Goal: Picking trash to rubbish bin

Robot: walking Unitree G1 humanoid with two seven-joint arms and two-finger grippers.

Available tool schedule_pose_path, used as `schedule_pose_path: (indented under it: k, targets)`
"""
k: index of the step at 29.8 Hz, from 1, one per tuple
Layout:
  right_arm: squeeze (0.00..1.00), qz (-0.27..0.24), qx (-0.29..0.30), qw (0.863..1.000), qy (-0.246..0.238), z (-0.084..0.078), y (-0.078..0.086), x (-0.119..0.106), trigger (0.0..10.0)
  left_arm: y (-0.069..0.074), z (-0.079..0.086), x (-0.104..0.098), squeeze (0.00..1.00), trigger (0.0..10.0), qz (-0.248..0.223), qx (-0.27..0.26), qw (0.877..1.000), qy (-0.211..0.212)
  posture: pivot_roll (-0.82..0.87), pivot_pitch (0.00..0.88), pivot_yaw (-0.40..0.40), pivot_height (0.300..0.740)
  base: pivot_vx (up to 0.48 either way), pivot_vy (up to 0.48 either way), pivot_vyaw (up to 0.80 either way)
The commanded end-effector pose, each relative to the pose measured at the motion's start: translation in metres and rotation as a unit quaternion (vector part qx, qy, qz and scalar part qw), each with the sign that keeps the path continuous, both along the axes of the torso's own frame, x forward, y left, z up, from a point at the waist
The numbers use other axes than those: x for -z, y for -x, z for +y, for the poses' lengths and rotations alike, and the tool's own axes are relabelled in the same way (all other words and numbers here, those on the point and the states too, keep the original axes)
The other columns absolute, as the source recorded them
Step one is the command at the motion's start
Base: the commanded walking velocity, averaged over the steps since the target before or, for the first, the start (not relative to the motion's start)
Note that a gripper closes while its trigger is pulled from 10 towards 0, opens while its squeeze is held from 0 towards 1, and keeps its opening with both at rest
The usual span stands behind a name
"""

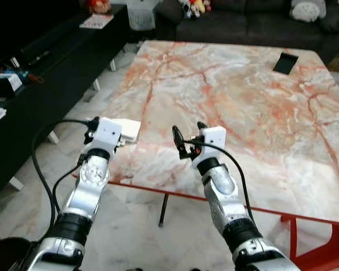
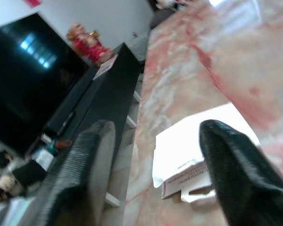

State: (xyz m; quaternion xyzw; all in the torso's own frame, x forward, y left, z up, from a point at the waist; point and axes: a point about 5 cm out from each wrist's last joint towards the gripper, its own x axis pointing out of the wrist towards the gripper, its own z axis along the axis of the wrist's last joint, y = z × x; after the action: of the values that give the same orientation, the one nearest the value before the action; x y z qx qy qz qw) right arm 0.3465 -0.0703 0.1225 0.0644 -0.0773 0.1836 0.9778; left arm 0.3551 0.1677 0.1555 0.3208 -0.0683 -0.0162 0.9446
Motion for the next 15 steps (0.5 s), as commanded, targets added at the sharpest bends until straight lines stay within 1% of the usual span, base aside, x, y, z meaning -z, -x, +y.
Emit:
schedule_pose_path:
  k: [1,2,3,4,5,6,9,11,12,13,14,15]
  targets:
    - [0.0,0.003,-0.005,1.0,0.001,0.001,0.001,0.001,10.0,-0.003,-0.001,0.003,0.55,10.0,0.015,0.027,0.996,-0.087,0.14,0.151,-0.003,0.74,0.0,0.0,0.0]
    - [0.0,0.003,-0.005,1.0,0.001,0.001,0.001,0.001,10.0,-0.003,-0.001,0.003,0.55,10.0,0.015,0.027,0.996,-0.087,0.14,0.151,-0.003,0.74,0.0,0.0,0.0]
    - [0.0,0.003,-0.006,1.0,0.002,0.001,0.002,0.001,10.0,-0.005,-0.001,0.004,0.0,10.0,0.021,0.045,0.986,-0.156,0.14,0.152,-0.004,0.74,0.0,0.0,0.0]
    - [0.0,0.003,-0.006,1.0,0.002,0.001,0.002,0.001,10.0,-0.005,-0.001,0.005,0.0,10.0,0.02,0.053,0.982,-0.183,0.14,0.151,-0.005,0.74,0.0,0.0,0.0]
    - [0.0,0.003,-0.006,1.0,0.002,0.0,0.002,0.001,10.0,-0.006,-0.001,0.005,0.0,10.0,0.022,0.059,0.979,-0.196,0.14,0.15,-0.005,0.74,0.0,0.0,0.0]
    - [0.0,0.003,-0.005,1.0,0.003,0.0,0.002,0.001,10.0,-0.007,0.0,0.004,0.0,10.0,0.024,0.065,0.977,-0.2,0.14,0.15,-0.004,0.74,0.0,0.0,0.0]
    - [0.0,0.003,-0.004,1.0,0.004,-0.001,0.002,0.002,10.0,-0.008,-0.005,0.004,0.0,10.0,0.034,0.091,0.979,-0.181,0.13,0.148,-0.003,0.74,0.0,0.0,0.0]
    - [0.0,0.003,-0.004,1.0,0.004,-0.001,0.002,0.002,10.0,-0.008,-0.005,0.004,0.0,10.0,0.035,0.096,0.978,-0.182,0.13,0.148,-0.003,0.74,0.0,0.0,0.0]
    - [0.0,0.002,-0.005,1.0,0.004,-0.001,0.002,0.002,10.0,-0.008,-0.008,0.005,0.0,10.0,0.037,0.11,0.971,-0.209,0.13,0.146,-0.003,0.74,0.0,0.0,0.0]
    - [0.0,0.002,-0.005,1.0,0.004,-0.002,0.002,0.002,10.0,-0.007,-0.013,0.007,0.0,10.0,0.044,0.135,0.958,-0.251,0.13,0.145,-0.003,0.74,0.0,0.0,0.0]
    - [0.0,0.002,-0.005,1.0,0.004,-0.002,0.002,0.002,10.0,-0.006,-0.016,0.009,0.0,10.0,0.048,0.153,0.949,-0.273,0.12,0.142,-0.003,0.74,0.0,0.0,0.0]
    - [0.0,0.002,-0.005,1.0,0.004,-0.002,0.002,0.002,10.0,-0.006,-0.016,0.009,0.0,10.0,0.048,0.153,0.949,-0.273,0.12,0.142,-0.003,0.74,0.0,0.0,0.0]
